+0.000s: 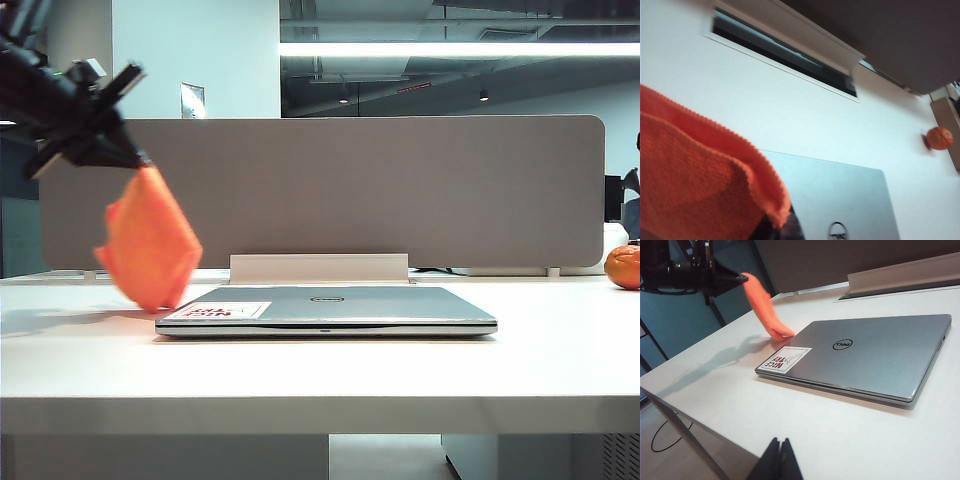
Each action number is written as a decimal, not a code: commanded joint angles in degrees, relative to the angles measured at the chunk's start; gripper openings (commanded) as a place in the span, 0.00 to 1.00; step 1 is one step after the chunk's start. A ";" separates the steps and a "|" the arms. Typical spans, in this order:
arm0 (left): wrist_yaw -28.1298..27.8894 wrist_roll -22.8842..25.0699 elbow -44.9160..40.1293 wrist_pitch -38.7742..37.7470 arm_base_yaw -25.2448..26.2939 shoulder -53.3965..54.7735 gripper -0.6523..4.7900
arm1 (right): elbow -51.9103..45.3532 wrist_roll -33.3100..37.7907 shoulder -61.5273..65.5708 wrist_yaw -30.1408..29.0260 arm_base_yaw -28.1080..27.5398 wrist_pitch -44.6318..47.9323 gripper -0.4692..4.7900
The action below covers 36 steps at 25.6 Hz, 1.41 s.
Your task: Pick up the orange rag and put it over the laptop.
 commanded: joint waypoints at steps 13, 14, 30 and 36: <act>-8.63 -0.31 9.79 6.49 -18.25 5.70 0.11 | -0.20 0.02 -0.13 -0.02 -0.07 0.63 0.08; -8.70 -0.59 10.95 6.12 -18.78 6.86 0.11 | -0.20 0.02 -0.13 -0.02 -0.04 0.63 0.08; -2.34 -3.80 32.63 -2.45 -25.77 20.85 0.11 | -0.20 0.02 -0.13 0.00 -0.02 0.61 0.08; -4.85 0.37 32.54 -14.51 -24.92 20.87 0.11 | -0.20 0.02 -0.13 -0.02 -0.02 0.63 0.08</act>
